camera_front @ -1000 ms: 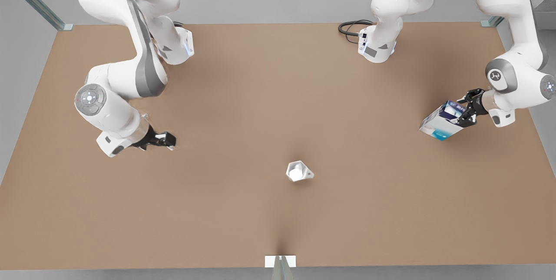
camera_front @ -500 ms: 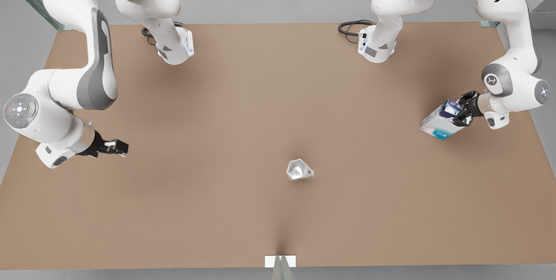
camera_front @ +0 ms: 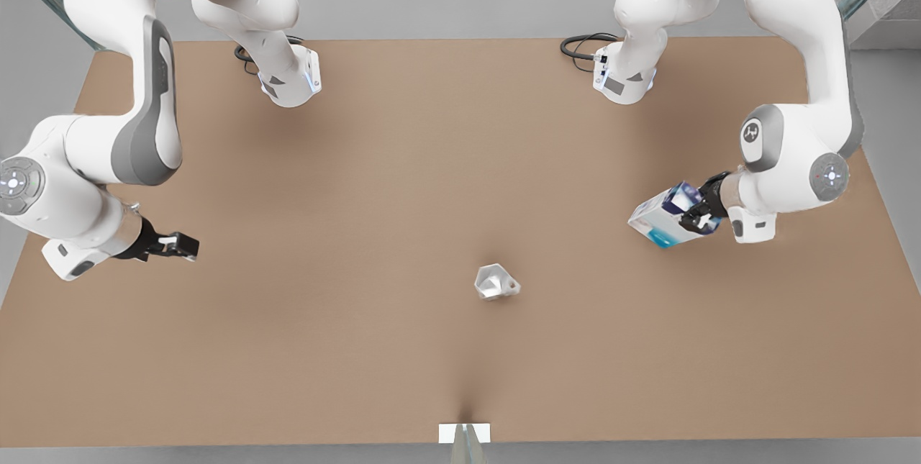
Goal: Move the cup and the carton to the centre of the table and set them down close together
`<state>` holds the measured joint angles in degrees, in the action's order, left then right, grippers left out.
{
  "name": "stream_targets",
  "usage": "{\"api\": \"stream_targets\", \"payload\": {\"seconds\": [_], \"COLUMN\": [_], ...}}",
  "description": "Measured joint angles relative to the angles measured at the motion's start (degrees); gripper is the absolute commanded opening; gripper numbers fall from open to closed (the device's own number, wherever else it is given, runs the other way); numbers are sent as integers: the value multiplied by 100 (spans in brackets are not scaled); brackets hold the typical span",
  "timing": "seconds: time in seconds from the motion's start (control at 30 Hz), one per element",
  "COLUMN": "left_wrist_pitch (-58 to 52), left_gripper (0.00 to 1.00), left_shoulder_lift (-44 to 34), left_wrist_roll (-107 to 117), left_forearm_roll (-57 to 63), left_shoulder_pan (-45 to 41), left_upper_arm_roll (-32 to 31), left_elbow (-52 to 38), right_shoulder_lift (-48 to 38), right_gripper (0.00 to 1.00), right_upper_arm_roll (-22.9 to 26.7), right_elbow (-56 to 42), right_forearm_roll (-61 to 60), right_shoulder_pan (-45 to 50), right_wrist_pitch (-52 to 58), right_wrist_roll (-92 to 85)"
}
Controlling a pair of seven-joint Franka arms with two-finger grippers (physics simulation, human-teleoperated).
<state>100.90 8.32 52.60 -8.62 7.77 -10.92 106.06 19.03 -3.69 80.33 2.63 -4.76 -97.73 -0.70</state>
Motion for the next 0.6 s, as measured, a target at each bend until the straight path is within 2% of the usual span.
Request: {"api": "stream_targets", "payload": {"seconds": [0.1,0.27,0.37,0.43,0.47,0.5,0.53,0.6], "left_wrist_pitch": [43,154,740,781,782,782,783,783], "left_gripper": [65,65,65,65,68,82,100,100], "left_shoulder_lift": [143,1105,1466,1707,1769,1841,1881,1961], "left_wrist_roll": [736,2990,3610,3657,3641,3619,3612,3608], "left_forearm_roll": [-215,-486,-547,-543,-522,-489,-439,-338], "left_shoulder_pan": [-1026,-2811,-3369,-3414,-3413,-3478,-3496,-3536], "left_upper_arm_roll": [-26,-24,-24,-24,-15,-15,-15,-15], "left_elbow": [-367,-1678,-1876,-2019,-2019,-2019,-2019,-2019], "right_shoulder_lift": [5,-22,-22,-22,-30,-38,-44,-48], "right_gripper": [100,100,100,100,100,100,100,100], "right_upper_arm_roll": [-9,-8,-9,-7,-9,-9,-7,-9], "right_elbow": [-47,-61,-55,-56,-61,-61,-61,-66], "right_forearm_roll": [18,99,107,115,115,123,116,115], "right_shoulder_pan": [33,-10,-25,-27,-13,-16,-25,-14], "right_wrist_pitch": [11,74,78,70,70,70,77,79], "right_wrist_roll": [4,-187,-211,-220,-212,-211,-218,-207]}}
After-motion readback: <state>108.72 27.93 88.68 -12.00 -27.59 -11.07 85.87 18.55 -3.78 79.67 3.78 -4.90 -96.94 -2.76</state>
